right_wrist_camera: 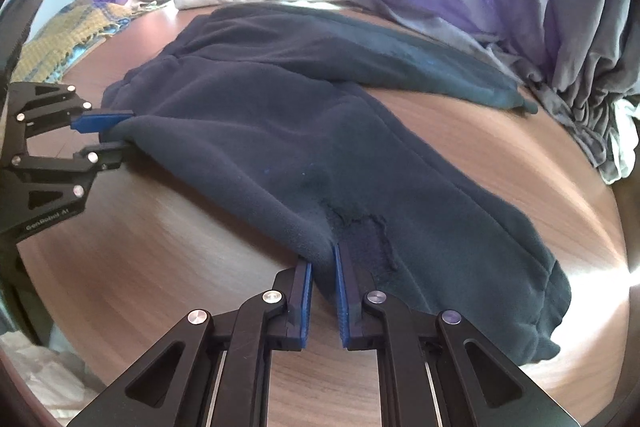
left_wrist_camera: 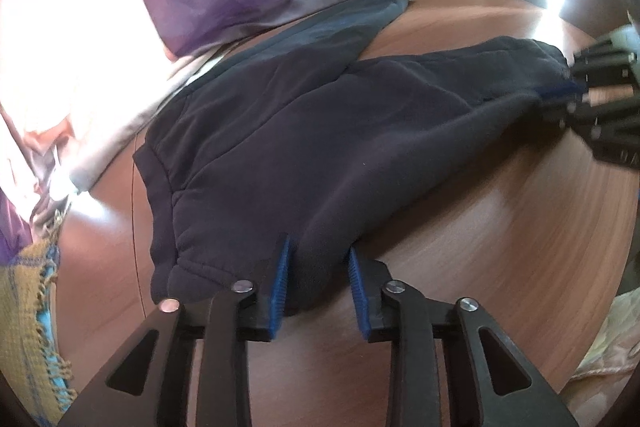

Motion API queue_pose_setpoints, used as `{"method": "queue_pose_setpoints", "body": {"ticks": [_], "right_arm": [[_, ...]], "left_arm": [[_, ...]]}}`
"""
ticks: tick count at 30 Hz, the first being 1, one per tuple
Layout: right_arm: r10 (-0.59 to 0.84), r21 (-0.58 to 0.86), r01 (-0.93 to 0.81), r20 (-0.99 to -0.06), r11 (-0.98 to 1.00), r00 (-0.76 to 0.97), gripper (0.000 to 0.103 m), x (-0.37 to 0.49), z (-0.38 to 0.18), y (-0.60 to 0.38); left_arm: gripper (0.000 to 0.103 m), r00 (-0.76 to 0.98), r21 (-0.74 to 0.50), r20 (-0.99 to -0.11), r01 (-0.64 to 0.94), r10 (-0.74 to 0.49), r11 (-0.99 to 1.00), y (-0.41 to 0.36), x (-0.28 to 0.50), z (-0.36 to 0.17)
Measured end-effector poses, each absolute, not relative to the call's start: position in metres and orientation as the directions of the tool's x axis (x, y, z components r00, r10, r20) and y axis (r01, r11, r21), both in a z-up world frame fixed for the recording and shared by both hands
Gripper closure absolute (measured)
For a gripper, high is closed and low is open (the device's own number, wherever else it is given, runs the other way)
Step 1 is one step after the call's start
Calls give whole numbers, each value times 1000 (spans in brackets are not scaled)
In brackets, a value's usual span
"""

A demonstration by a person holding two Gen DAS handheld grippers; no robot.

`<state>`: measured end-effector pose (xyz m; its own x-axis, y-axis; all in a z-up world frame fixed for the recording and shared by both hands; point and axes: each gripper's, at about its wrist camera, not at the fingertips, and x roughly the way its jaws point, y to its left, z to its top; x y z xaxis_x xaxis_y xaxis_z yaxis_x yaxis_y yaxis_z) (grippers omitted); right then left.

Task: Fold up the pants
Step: 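Close the left tool on the waistband while the right tool grips the leg, then lift the pants with both tools and fold the legs over the waistband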

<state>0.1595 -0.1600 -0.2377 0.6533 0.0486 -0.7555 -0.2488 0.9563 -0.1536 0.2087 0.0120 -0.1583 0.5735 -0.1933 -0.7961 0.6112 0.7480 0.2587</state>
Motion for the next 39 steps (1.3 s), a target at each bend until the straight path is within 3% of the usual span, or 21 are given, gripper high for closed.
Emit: {"method": "queue_pose_setpoints", "body": {"ticks": [2, 3, 4, 5, 6, 8, 19, 33, 39], "right_arm": [[61, -147, -246, -736, 958, 675, 92, 156, -231, -160], [74, -130, -242, -726, 961, 684, 92, 155, -227, -162], [81, -119, -238, -720, 964, 689, 92, 155, -224, -163], [85, -107, -229, -713, 967, 696, 92, 155, -221, -166], [86, -105, -225, -708, 969, 701, 92, 154, -220, -166], [82, -113, -227, -708, 967, 702, 92, 155, -222, -165], [-52, -185, -108, -693, 977, 719, 84, 151, -250, -170], [-280, -295, 105, -651, 950, 705, 84, 137, -258, -218], [-253, -289, 75, -649, 954, 718, 93, 135, -246, -221]], "left_arm": [[54, 590, 285, -786, 612, -185, 738, 10, 207, -160], [52, 601, 300, -779, 606, -177, 737, 11, 208, -161], [55, 605, 309, -778, 604, -170, 734, 11, 209, -163], [75, 600, 309, -783, 603, -163, 736, 11, 211, -164], [83, 585, 292, -794, 605, -166, 741, 11, 214, -164], [84, 584, 264, -791, 593, -181, 761, 13, 218, -157], [84, 609, 237, -765, 569, -210, 787, 19, 232, -107], [84, 604, 279, -782, 560, -154, 781, 7, 226, -120], [84, 605, 258, -783, 530, -147, 808, 10, 226, -120]]}}
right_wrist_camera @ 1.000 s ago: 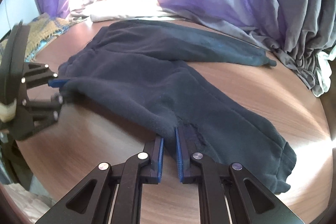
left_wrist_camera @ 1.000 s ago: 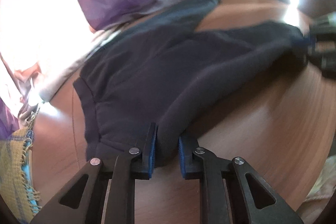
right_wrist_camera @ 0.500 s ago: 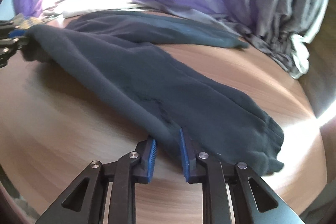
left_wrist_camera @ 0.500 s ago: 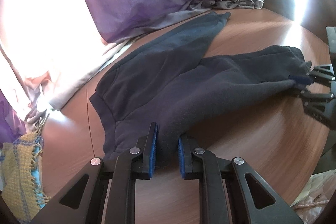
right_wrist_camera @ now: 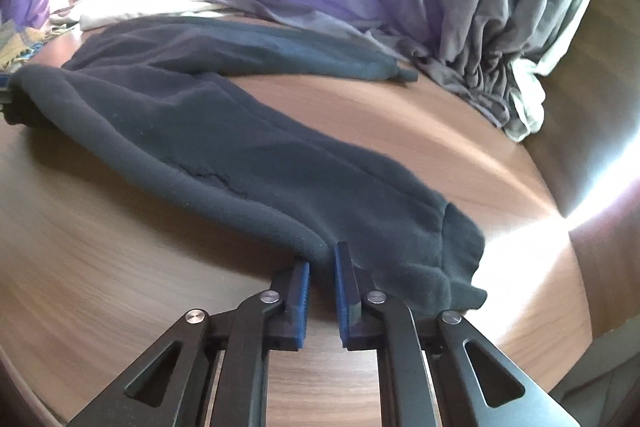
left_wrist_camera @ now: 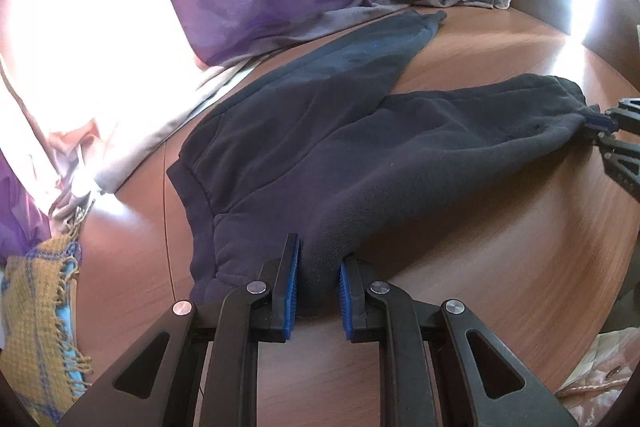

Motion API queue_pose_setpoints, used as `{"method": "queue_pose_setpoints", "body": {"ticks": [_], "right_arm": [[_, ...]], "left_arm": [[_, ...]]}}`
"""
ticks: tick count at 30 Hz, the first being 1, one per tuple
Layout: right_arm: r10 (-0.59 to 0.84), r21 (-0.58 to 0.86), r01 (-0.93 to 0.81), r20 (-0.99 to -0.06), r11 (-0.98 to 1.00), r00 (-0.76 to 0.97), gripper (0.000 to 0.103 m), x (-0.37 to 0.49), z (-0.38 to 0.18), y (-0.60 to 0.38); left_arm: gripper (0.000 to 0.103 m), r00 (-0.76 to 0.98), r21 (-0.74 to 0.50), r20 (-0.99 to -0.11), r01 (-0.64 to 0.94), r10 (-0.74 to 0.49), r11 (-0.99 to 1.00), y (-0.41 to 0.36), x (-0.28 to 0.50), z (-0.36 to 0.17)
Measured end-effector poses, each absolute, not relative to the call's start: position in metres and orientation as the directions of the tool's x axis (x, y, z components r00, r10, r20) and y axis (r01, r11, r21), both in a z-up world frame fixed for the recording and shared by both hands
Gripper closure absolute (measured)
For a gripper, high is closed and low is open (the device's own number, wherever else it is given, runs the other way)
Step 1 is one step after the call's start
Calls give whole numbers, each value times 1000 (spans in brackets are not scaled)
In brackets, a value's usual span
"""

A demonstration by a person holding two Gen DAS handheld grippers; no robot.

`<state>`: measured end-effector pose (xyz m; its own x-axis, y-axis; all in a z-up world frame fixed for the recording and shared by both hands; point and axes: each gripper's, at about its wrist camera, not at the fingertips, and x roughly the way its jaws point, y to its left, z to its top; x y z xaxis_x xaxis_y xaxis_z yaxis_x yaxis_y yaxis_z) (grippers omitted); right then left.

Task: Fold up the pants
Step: 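Lift the pants with both tools and fold the legs over the waistband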

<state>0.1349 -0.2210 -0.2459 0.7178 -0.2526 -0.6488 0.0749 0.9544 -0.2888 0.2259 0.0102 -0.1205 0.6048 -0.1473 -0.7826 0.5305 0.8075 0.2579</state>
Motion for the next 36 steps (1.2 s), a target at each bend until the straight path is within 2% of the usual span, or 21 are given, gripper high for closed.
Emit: {"method": "queue_pose_setpoints", "body": {"ticks": [7, 14, 19, 22, 28, 36], "right_arm": [[-261, -316, 72, -609, 946, 749, 95, 134, -213, -225], [-247, -330, 58, -569, 942, 784, 95, 142, -165, -232], [-239, -333, 67, -510, 941, 826, 96, 147, -124, -237], [-242, -387, 50, -468, 921, 850, 96, 161, -108, -233], [-216, -455, -19, -460, 890, 861, 96, 202, -84, -228], [-183, -505, -130, -524, 853, 832, 96, 274, -56, -228]], "left_arm": [[85, 621, 268, -768, 537, -159, 800, 9, 221, -115], [85, 666, 293, -725, 526, -173, 799, 6, 221, -81], [85, 681, 310, -713, 520, -166, 796, 3, 227, -66], [85, 670, 309, -724, 528, -164, 791, 0, 240, -60], [85, 644, 304, -741, 573, -189, 761, -4, 276, -40], [86, 578, 255, -795, 593, -184, 763, -12, 347, -33]]}}
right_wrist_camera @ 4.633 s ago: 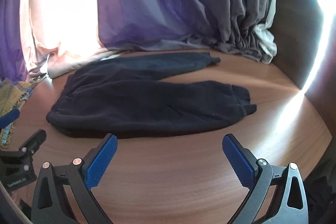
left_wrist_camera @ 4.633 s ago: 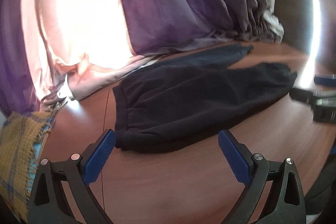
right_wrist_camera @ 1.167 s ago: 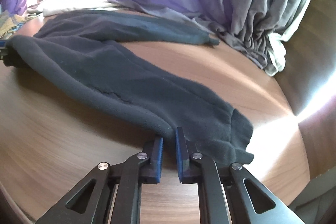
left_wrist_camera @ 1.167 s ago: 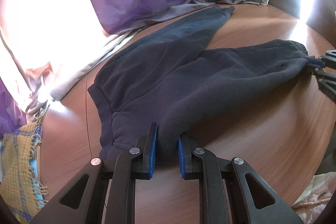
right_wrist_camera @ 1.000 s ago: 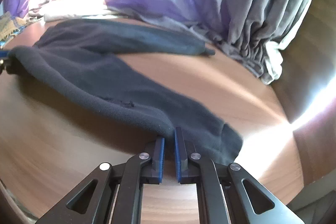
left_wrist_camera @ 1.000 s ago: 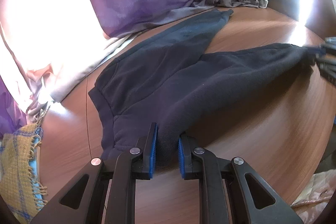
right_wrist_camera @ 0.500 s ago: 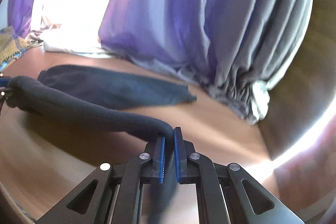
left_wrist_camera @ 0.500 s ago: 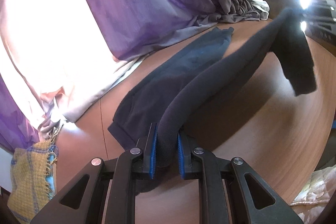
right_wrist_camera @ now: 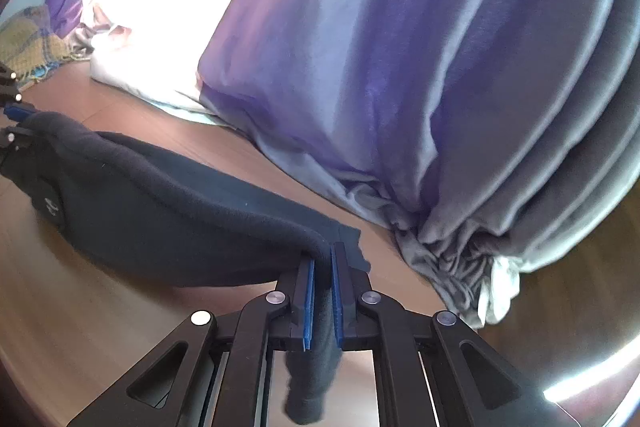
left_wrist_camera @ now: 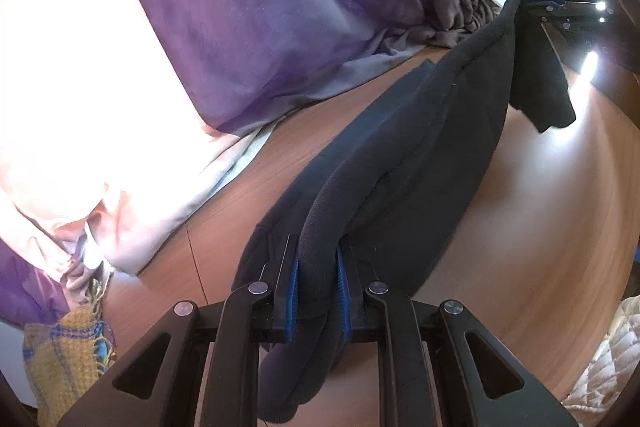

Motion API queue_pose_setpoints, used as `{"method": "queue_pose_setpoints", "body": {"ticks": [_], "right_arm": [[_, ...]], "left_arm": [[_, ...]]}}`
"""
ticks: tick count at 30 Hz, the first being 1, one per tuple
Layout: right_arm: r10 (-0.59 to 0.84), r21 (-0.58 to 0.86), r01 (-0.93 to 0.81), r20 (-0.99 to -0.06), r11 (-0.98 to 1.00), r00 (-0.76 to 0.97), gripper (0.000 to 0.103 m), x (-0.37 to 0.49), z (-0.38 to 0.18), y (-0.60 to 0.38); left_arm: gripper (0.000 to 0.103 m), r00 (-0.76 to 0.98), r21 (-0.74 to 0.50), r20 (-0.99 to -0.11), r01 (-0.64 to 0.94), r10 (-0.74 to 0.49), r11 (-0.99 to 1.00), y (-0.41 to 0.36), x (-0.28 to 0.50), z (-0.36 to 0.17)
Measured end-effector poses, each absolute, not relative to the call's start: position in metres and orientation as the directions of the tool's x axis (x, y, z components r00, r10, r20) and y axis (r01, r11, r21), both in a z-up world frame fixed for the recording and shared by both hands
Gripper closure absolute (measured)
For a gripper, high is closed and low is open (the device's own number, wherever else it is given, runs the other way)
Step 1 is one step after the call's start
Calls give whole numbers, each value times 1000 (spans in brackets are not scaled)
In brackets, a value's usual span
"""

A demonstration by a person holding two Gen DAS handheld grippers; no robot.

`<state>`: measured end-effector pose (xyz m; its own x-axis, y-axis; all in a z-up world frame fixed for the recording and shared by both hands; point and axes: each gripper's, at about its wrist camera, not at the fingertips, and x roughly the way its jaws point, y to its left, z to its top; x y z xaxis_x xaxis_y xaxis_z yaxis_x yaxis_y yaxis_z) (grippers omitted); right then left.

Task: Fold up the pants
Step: 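Lift the pants with both tools and fold the legs over the waistband, then open both tools and release the folded pants onto the table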

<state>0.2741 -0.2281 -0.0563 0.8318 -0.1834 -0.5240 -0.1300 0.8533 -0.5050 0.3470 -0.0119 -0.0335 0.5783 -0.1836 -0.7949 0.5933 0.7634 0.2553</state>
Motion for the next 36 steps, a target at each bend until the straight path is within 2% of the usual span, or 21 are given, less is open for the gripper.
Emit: {"method": "queue_pose_setpoints", "body": {"ticks": [7, 14, 26, 36], "right_arm": [[-183, -505, -242, -652, 828, 735, 96, 350, -55, -235], [-211, -498, -346, -763, 795, 611, 96, 421, -88, -242], [-232, -461, -443, -847, 769, 479, 96, 520, -154, -223], [-267, -456, -500, -874, 736, 405, 96, 548, -200, -220]], "left_arm": [[85, 519, 234, -844, 581, -134, 780, -18, 402, -47], [85, 441, 181, -890, 575, -116, 798, -19, 451, -82], [83, 341, 123, -937, 530, -78, 839, -9, 495, -135], [78, 323, 103, -943, 518, -83, 849, 0, 503, -150]]}}
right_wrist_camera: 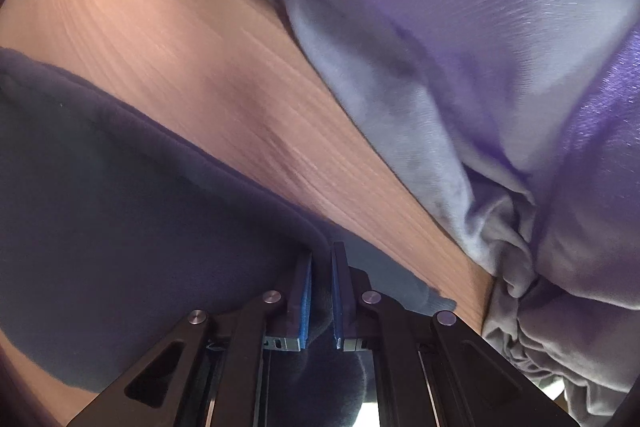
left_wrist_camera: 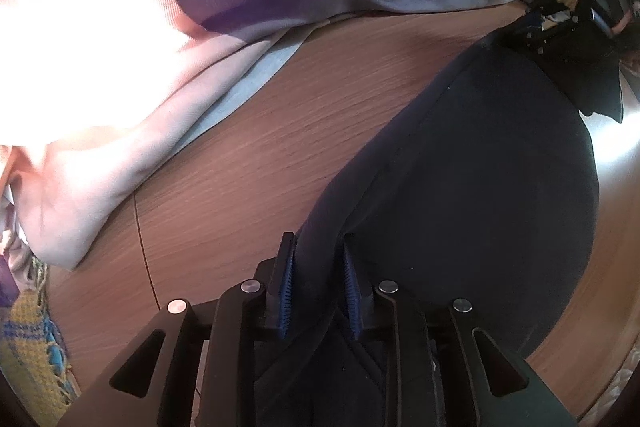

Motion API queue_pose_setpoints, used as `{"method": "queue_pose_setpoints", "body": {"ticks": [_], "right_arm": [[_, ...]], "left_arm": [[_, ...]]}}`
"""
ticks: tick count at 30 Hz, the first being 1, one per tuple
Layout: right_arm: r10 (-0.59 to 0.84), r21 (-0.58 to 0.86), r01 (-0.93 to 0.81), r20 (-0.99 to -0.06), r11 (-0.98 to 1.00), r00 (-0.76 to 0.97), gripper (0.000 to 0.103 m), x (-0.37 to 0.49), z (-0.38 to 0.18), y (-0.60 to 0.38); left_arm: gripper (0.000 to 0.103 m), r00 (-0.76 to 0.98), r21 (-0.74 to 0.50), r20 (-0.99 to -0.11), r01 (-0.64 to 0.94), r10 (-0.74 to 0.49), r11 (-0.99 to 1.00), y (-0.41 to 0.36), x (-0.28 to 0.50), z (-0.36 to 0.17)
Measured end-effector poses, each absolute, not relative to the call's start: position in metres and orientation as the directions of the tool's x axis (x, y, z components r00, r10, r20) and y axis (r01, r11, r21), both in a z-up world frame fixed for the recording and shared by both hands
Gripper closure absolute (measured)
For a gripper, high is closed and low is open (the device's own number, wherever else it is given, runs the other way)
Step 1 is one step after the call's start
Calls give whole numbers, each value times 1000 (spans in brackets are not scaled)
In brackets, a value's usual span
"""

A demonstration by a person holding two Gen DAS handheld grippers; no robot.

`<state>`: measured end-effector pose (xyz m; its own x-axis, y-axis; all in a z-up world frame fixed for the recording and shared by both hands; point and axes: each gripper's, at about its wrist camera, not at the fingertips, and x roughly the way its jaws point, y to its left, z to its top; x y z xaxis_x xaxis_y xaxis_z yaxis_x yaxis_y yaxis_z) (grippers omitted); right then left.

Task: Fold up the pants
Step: 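Open both tools and release the folded pants onto the table, then grasp the ribbed cuff with the right tool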

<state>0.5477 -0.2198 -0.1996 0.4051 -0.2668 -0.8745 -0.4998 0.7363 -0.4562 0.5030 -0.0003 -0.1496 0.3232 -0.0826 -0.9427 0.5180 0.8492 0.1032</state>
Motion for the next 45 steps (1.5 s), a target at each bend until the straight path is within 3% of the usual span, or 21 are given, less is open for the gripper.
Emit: {"method": "queue_pose_setpoints", "body": {"ticks": [5, 8, 9, 11, 13, 16, 24, 29, 32, 35, 40, 45], "right_arm": [[-284, -472, -505, -869, 723, 406, 96, 553, -204, -217], [-279, -481, -510, -862, 713, 423, 91, 550, -200, -215], [-273, -483, -506, -859, 715, 434, 82, 548, -197, -211], [-247, -507, -475, -826, 719, 507, 65, 536, -180, -208], [-210, -512, -450, -797, 731, 566, 53, 526, -163, -207], [-150, -508, -415, -749, 755, 645, 53, 502, -130, -207], [-1, -409, -335, -636, 849, 772, 53, 416, -90, -230], [39, -373, -305, -577, 876, 816, 53, 358, -115, -252], [41, -364, -298, -572, 883, 819, 52, 333, -128, -261], [37, -364, -282, -553, 888, 832, 39, 319, -143, -271], [-12, -457, -264, -517, 849, 856, 39, 314, -169, -274], [18, -474, -320, -537, 820, 843, 39, 318, -191, -275]], "left_arm": [[63, 366, 150, -929, 495, -49, 856, 0, 502, -149], [60, 422, 172, -905, 478, -53, 862, 1, 495, -135], [58, 457, 190, -888, 460, -48, 867, 2, 491, -127], [43, 539, 230, -841, 428, -42, 874, 0, 479, -106], [41, 595, 255, -802, 418, -51, 872, -5, 467, -88], [40, 650, 278, -759, 383, -43, 881, -10, 449, -67], [40, 677, 144, -724, 340, -135, 929, -29, 396, -63], [40, 655, 78, -743, 289, -138, 954, -44, 375, -85], [40, 648, 98, -756, 257, -96, 961, -53, 368, -95], [40, 645, 108, -760, 240, -76, 965, -56, 358, -104], [40, 649, 88, -757, 220, -78, 971, -62, 347, -116], [40, 655, 85, -751, 221, -83, 972, -76, 350, -129]]}}
